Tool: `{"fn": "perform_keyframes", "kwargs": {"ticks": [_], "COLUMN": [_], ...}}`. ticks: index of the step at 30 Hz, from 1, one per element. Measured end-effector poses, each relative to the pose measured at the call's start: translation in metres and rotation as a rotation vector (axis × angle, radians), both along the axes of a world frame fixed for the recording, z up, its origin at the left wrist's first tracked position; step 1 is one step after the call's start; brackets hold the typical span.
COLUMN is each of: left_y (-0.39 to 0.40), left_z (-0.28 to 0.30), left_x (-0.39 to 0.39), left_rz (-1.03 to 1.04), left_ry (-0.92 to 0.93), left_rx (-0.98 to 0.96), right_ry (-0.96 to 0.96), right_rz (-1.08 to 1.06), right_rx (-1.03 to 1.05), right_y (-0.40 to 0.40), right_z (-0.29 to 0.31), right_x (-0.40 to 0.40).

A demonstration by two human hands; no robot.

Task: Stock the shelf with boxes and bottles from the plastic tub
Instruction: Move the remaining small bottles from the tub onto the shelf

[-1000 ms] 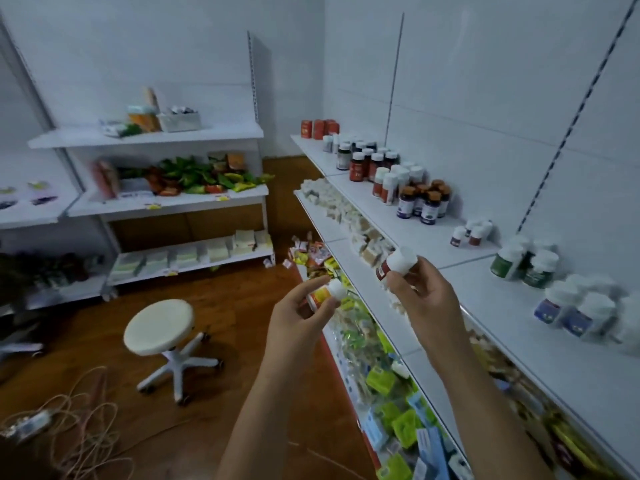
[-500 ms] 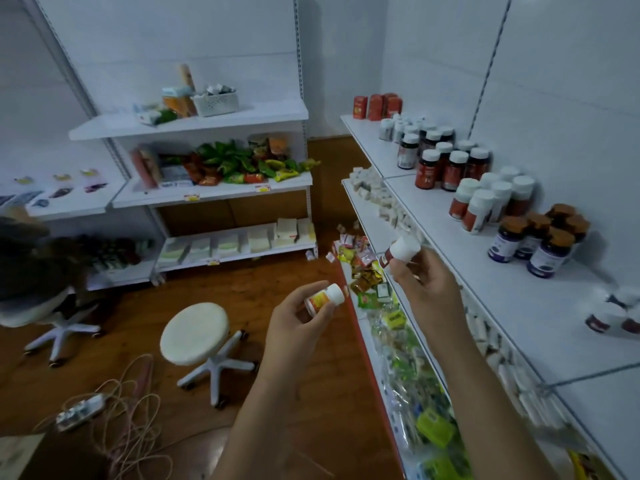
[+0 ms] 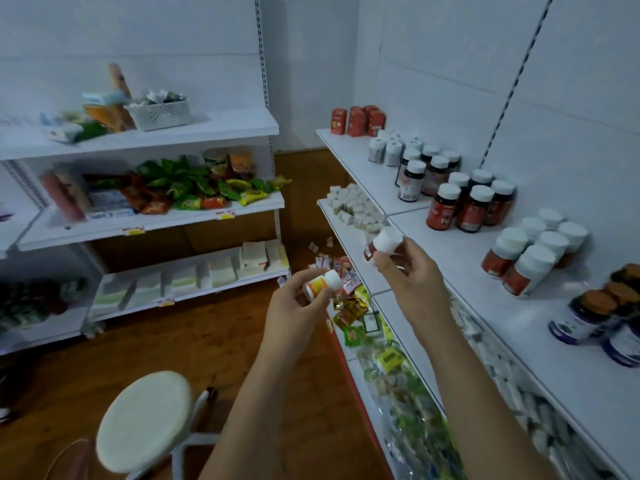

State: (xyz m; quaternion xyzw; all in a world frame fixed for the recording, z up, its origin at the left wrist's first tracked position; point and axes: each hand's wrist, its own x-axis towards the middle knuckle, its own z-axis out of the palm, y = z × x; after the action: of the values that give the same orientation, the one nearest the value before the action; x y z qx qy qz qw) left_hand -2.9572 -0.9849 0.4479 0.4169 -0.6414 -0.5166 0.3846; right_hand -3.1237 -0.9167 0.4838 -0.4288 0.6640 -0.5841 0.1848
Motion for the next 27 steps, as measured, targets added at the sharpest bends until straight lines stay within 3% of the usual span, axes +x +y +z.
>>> {"fn": "perform_keyframes", "kwargs": {"ticks": [5, 16, 27], "left_y": [-0.101, -0.243, -0.447], "left_z": [0.017, -0.005, -0.010], "left_x": [-0.020, -0.085, -0.233], "left_rz": [-0.057, -0.199, -0.310], "left_ry": [0.031, 0.040, -0.133], "left_rx": [-0.010, 0.104, 0.069], "right_ry": [0.003, -0.036, -0.125], "right_rz": [-0.071, -0.164, -0.243], "right_rx": [-0.031, 0.044, 0.064], "right_y": [-0.081, -0.206, -0.381], "right_z": [0.016, -0.016, -0.055], "right_x": [-0.014, -0.080, -0.203]}}
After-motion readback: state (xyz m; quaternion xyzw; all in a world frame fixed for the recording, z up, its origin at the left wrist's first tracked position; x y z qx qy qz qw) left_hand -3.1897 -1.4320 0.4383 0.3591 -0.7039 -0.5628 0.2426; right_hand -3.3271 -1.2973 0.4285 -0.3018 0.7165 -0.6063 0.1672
